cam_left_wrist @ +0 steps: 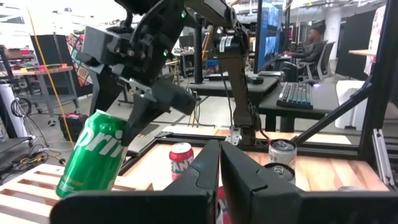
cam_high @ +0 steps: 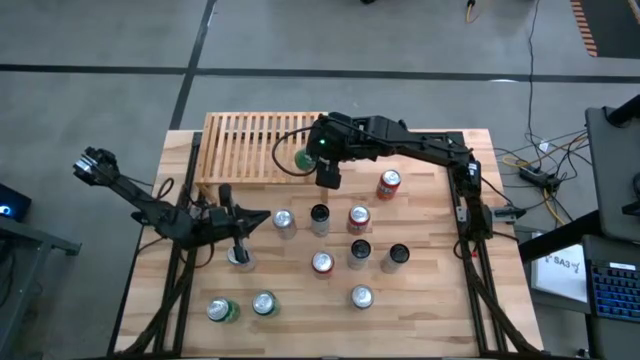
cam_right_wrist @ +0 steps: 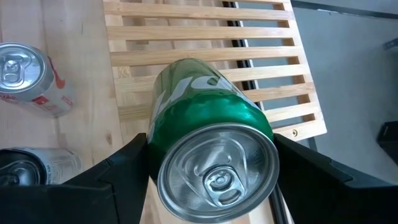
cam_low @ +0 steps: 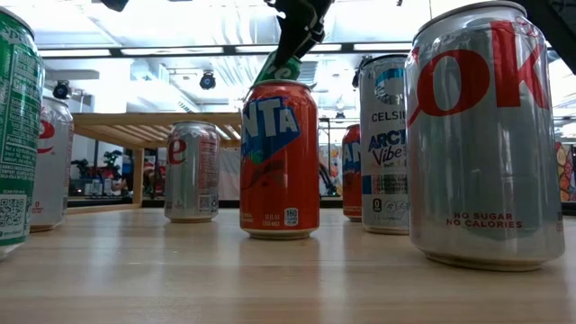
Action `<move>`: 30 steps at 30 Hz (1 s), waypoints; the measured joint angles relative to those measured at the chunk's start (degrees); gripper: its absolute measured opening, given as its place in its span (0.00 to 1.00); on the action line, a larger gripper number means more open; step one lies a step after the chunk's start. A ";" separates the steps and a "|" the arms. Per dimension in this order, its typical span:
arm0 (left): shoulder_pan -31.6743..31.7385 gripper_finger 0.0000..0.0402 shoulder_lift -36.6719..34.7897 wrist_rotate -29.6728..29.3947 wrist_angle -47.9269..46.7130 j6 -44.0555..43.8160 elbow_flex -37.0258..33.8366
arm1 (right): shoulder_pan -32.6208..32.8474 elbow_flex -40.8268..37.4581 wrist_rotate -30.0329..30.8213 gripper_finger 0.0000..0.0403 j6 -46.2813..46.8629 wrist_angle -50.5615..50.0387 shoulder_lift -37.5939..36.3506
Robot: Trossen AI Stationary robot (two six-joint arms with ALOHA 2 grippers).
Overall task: Place canned beverage on shelf
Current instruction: Put the right green soda can on the shelf
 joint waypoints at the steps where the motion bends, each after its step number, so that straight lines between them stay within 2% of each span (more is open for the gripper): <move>1: 0.00 0.00 0.07 0.00 0.05 0.05 0.16 | 0.00 0.00 0.02 0.68 0.00 0.00 0.00; 11: 0.71 0.00 0.13 -0.02 -0.03 1.01 -0.02 | -0.01 0.00 0.00 0.68 -0.03 0.75 0.11; 17: 6.16 0.02 2.52 -0.02 0.06 -0.45 -0.29 | 0.00 0.00 -0.04 0.68 -0.03 0.83 0.13; 21: 10.56 0.12 5.74 0.09 -0.11 0.67 -0.33 | 0.00 0.00 -0.04 0.68 -0.03 0.85 0.13; 26: 14.87 0.32 8.05 -1.02 0.38 1.67 0.16 | 0.00 0.00 -0.07 0.68 0.04 0.87 0.13; 30: 15.72 0.46 8.39 -1.51 0.40 1.68 0.30 | 0.00 0.00 -0.07 0.68 0.00 0.94 0.13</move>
